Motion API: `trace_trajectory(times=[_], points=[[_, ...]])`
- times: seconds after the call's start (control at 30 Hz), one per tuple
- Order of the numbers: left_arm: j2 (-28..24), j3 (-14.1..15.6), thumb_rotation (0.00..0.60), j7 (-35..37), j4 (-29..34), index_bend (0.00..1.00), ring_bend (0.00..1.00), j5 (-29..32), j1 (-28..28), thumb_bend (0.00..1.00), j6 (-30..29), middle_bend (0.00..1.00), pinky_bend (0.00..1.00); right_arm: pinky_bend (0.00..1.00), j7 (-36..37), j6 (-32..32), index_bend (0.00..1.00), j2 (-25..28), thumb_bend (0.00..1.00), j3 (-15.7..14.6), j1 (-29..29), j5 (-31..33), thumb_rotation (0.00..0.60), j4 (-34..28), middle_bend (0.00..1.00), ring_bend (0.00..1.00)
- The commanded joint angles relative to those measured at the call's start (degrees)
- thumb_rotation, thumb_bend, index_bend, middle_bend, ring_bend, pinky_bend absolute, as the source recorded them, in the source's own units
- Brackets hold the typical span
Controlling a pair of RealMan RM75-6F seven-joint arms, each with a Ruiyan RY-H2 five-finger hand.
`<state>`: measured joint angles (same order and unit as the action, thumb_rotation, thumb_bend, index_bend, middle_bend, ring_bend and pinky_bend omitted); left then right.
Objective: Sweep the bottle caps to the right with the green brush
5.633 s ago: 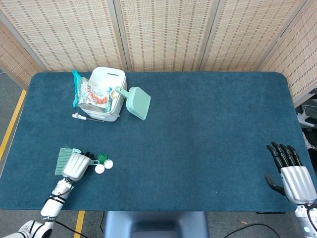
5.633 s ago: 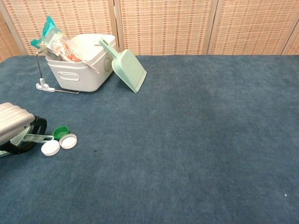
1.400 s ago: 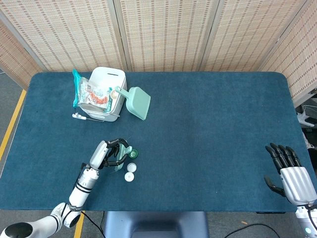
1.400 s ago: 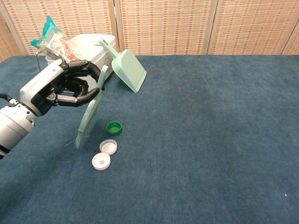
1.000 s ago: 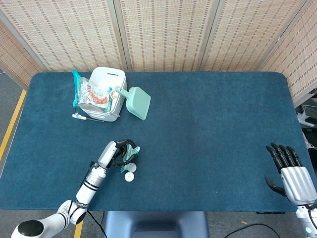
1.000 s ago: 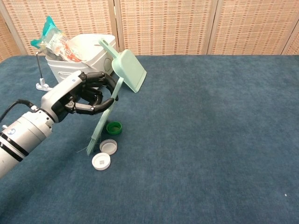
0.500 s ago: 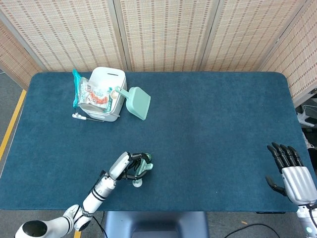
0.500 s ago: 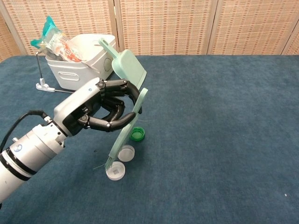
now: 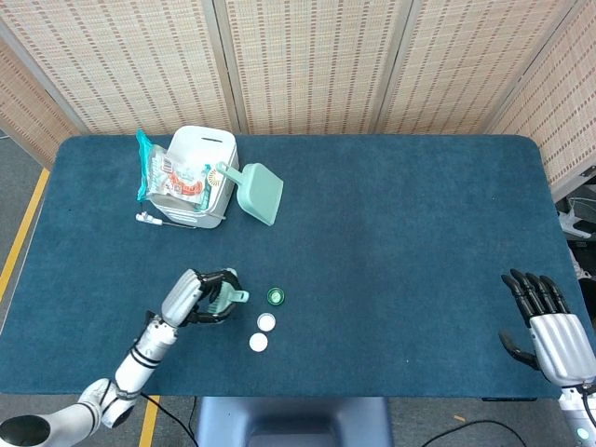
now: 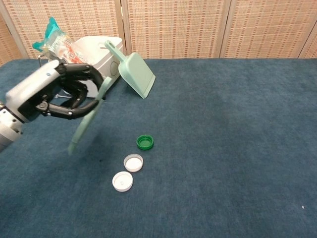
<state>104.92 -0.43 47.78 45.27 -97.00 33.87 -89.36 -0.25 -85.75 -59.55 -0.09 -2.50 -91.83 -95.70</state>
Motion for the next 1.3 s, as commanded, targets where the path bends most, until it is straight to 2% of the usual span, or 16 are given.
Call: trace_trajectory(times=[0.03,0.13,0.27,0.47,0.53,0.6,0.67,0.73,0.8,0.87,0.9,1.1,1.13,1.2,1.27,1.3], points=[[-4.15,1.50,0.600,-8.05,-2.10,0.78,0.77,0.19,-3.01,0.76,-1.08,0.92,0.92,0.00,-0.31,0.19,0.00,-0.08,0.27,-0.19,-0.05,-0.23,0.600,-0.17,0.01,0.00],[-5.79,3.24,0.600,-18.22,-2.78,0.78,0.77,-0.23,-5.47,0.77,-1.01,0.93,0.92,0.00,-0.68,-0.04,0.00,-0.11,0.27,-0.32,0.05,-0.56,0.600,-0.45,0.01,0.00],[-5.51,5.53,0.600,-28.89,-1.93,0.78,0.77,-0.33,-7.53,0.76,2.53,0.93,0.92,0.00,-1.15,-0.41,0.00,-0.29,0.27,-0.35,0.20,-0.80,0.600,-0.71,0.01,0.00],[-1.48,6.17,0.600,-36.67,-5.59,0.75,0.77,-0.08,-7.65,0.75,7.28,0.90,0.92,0.00,-0.95,-0.55,0.00,-0.12,0.27,-0.83,0.25,-1.78,0.600,-0.90,0.01,0.00],[-0.56,6.10,0.600,-36.74,-6.96,0.70,0.77,-0.05,-7.41,0.70,8.07,0.87,0.91,0.00,-0.57,-0.65,0.00,0.03,0.27,-0.86,0.29,-1.87,0.600,-0.86,0.01,0.00],[0.28,5.94,0.600,-36.56,-8.51,0.58,0.77,-0.10,-7.23,0.61,8.18,0.77,0.91,0.00,-0.22,-0.80,0.00,0.15,0.27,-0.83,0.33,-1.90,0.600,-0.73,0.01,0.00],[0.66,5.91,0.600,-36.18,-9.40,0.42,0.76,0.04,-7.19,0.53,8.73,0.62,0.90,0.00,0.04,-0.79,0.00,0.21,0.27,-0.77,0.31,-1.80,0.600,-0.62,0.01,0.00],[0.19,6.04,0.600,-34.57,-8.37,0.21,0.74,0.39,-7.12,0.46,10.03,0.39,0.89,0.00,0.16,-0.66,0.00,0.24,0.27,-0.74,0.26,-1.66,0.600,-0.54,0.01,0.00],[-0.83,5.80,0.600,-31.78,-5.87,0.05,0.73,0.87,-6.99,0.40,10.63,0.18,0.89,0.00,0.14,-0.53,0.00,0.23,0.27,-0.72,0.21,-1.58,0.600,-0.53,0.01,0.00],[-1.56,5.44,0.600,-30.05,-4.07,0.00,0.71,0.98,-6.87,0.37,10.12,0.04,0.89,0.00,0.06,-0.47,0.00,0.20,0.27,-0.73,0.18,-1.57,0.600,-0.56,0.01,0.00],[-1.89,5.20,0.600,-29.16,-3.14,0.00,0.71,1.04,-6.85,0.36,9.69,0.01,0.89,0.00,-0.01,-0.46,0.00,0.18,0.27,-0.75,0.18,-1.59,0.600,-0.59,0.01,0.00],[-5.81,4.47,0.600,-26.93,5.71,0.00,0.68,0.54,-6.35,0.34,8.01,0.00,0.89,0.00,-0.50,-0.65,0.00,0.10,0.27,-0.87,0.31,-1.84,0.600,-0.81,0.01,0.00],[-6.80,4.27,0.600,-27.48,7.26,0.00,0.64,0.37,-6.49,0.33,7.12,0.00,0.87,0.00,-0.52,-0.72,0.00,0.08,0.27,-0.87,0.34,-1.86,0.600,-0.81,0.01,0.00],[-10.97,4.31,0.600,-29.06,12.79,0.00,0.46,-0.18,-7.55,0.33,4.34,0.00,0.73,0.00,-0.58,-0.79,0.00,0.08,0.27,-0.87,0.39,-1.85,0.600,-0.74,0.01,0.00],[-16.21,5.07,0.600,-31.20,18.89,0.00,0.13,-0.69,-9.09,0.33,2.08,0.00,0.43,0.00,-0.65,-0.69,0.00,0.05,0.27,-0.85,0.36,-1.75,0.600,-0.64,0.01,0.00],[-20.81,6.08,0.600,-32.96,23.13,0.00,0.06,-0.91,-11.44,0.33,-0.92,0.00,0.33,0.00,-0.69,-0.61,0.00,0.05,0.27,-0.79,0.34,-1.58,0.600,-0.53,0.01,0.00]])
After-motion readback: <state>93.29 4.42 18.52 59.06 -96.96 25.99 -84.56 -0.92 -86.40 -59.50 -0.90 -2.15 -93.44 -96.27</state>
